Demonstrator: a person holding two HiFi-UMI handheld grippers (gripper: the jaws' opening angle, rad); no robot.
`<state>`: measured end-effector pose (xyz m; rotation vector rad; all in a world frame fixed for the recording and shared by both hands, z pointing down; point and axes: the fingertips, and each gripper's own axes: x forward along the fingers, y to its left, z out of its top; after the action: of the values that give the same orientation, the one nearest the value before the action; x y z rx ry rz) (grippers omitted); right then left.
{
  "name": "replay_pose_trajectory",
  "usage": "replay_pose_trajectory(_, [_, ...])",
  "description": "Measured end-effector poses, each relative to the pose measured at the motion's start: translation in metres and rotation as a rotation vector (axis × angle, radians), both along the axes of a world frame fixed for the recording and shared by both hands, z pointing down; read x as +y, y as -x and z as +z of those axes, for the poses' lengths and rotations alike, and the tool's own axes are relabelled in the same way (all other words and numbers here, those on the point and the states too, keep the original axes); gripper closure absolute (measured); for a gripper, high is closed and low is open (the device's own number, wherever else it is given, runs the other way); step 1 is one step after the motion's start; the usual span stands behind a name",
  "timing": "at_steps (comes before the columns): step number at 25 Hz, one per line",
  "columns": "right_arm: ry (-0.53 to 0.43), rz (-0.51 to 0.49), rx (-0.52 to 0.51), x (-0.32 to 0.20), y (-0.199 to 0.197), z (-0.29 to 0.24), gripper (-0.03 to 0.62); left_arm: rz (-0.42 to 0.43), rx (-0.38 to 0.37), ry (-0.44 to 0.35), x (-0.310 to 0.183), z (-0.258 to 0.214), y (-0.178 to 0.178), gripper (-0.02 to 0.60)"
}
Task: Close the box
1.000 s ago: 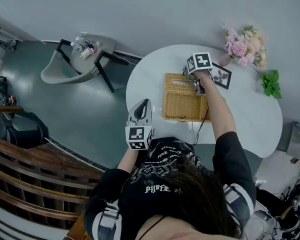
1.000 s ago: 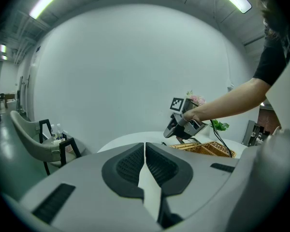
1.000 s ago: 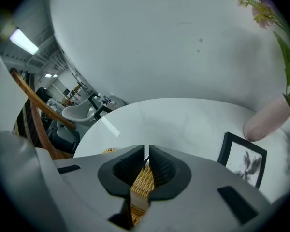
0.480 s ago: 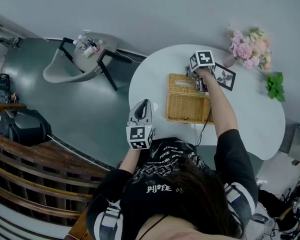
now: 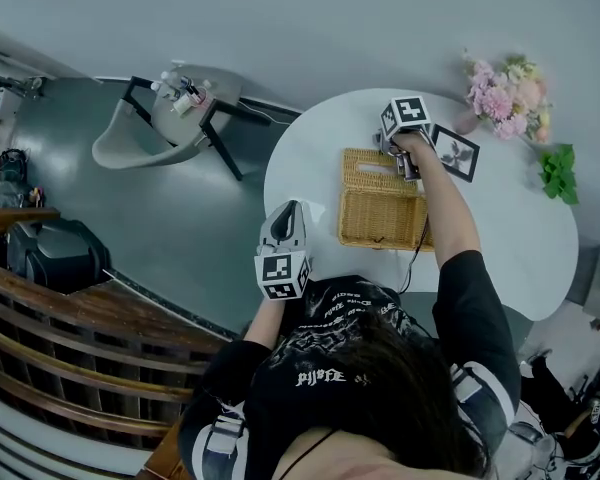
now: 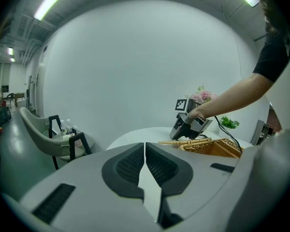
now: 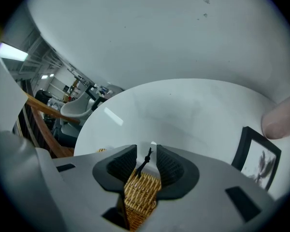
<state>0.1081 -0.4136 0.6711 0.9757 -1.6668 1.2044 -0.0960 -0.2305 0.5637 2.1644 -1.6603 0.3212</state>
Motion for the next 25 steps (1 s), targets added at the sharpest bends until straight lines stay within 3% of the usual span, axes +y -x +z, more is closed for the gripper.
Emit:
replay_pose_trajectory(8, [0.058, -0.03, 0.053, 0.005, 0.0, 0.011, 0.448, -0.008, 0.005, 0.001, -0.002, 0.001, 0.003, 0.552])
replay_pose_trajectory(14, [0.076, -0.068, 0.063, 0.009, 0.001, 0.013, 0.512, -0.002, 0.019, 0.015, -0.001, 0.006, 0.003, 0.552])
replay_pose_trajectory(16, [0.071, -0.059, 0.062, 0.007, 0.001, 0.012, 0.548, -0.006, 0.033, 0.024, 0.001, 0.008, 0.005, 0.552])
replay_pose_trajectory(21, [0.056, -0.003, 0.019, 0.002, 0.003, 0.006, 0.553, 0.001, 0.036, 0.024, 0.004, 0.009, 0.004, 0.552])
replay_pose_trajectory(25, [0.027, -0.014, 0.013, 0.002, 0.005, 0.0, 0.554, 0.017, 0.038, 0.016, 0.004, 0.006, 0.0, 0.552])
